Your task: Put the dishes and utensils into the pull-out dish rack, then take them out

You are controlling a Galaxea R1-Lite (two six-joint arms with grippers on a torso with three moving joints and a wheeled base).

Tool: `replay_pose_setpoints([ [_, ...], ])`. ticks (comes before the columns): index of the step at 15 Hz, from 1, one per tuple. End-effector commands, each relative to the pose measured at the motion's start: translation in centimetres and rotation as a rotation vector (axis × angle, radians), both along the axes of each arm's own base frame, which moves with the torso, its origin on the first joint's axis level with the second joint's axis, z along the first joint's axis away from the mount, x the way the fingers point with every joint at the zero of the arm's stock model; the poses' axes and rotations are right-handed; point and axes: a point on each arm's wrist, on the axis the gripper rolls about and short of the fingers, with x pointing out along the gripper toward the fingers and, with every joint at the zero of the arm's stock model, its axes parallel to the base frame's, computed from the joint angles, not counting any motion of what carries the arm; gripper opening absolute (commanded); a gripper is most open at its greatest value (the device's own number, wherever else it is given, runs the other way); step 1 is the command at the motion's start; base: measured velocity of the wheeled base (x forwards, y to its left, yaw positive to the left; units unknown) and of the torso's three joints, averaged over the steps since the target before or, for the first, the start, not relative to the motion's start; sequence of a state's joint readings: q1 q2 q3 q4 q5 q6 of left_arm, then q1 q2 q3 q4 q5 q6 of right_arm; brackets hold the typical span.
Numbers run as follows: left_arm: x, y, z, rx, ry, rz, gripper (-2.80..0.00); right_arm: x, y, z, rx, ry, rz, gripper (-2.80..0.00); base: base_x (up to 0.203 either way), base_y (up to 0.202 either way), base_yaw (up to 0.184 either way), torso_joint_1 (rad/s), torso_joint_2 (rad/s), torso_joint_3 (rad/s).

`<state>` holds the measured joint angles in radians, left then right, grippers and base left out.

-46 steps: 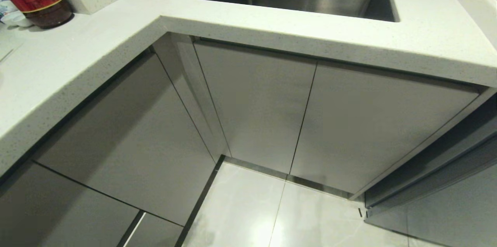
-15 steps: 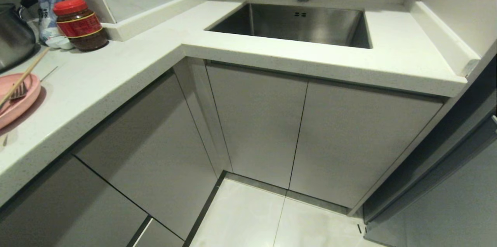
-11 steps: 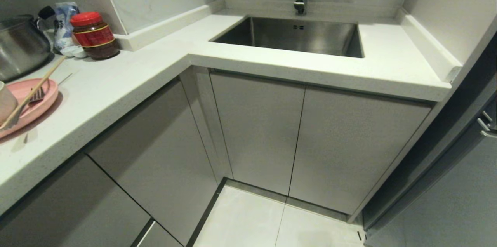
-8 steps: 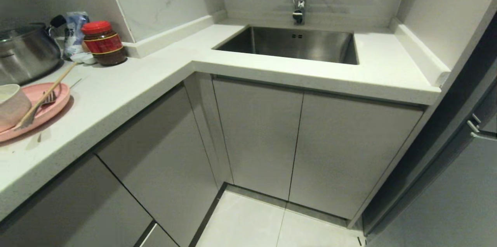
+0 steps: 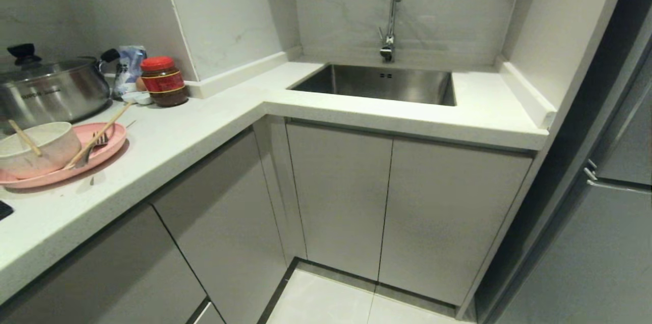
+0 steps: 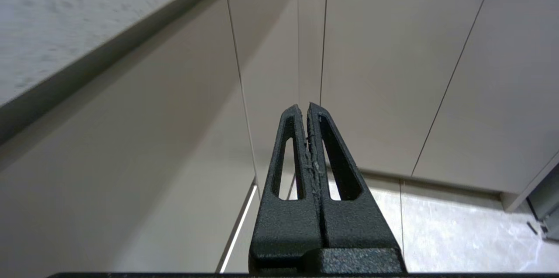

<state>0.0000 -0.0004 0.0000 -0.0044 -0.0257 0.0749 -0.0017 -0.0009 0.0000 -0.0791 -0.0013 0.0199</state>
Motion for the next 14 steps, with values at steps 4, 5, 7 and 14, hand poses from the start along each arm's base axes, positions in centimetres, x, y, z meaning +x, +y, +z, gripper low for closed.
replay_pose_setpoints([
  [4, 0.06, 0.00, -0.16, 0.005, 0.008, 0.001, -2.80, 0.22, 0.00, -0.72, 0.000, 0.026, 0.001, -2.80, 0.000, 0.000, 0.000, 0.003, 0.00, 0.207],
  [5, 0.06, 0.00, -0.16, 0.003, 0.008, 0.000, -2.80, 0.22, 0.00, -0.72, 0.000, 0.026, 0.000, -2.80, 0.000, 0.000, 0.000, 0.002, 0.00, 0.205],
  [7, 0.06, 0.00, -0.16, 0.006, 0.008, 0.001, -2.80, 0.22, 0.00, -0.72, 0.000, 0.026, 0.000, -2.80, 0.000, 0.000, 0.000, 0.001, 0.00, 0.211],
  [14, 0.06, 0.01, -0.15, -0.006, 0.007, 0.006, -2.80, 0.22, 0.00, -0.73, 0.000, 0.027, 0.000, -2.80, 0.000, 0.000, 0.000, 0.004, 0.00, 0.118],
])
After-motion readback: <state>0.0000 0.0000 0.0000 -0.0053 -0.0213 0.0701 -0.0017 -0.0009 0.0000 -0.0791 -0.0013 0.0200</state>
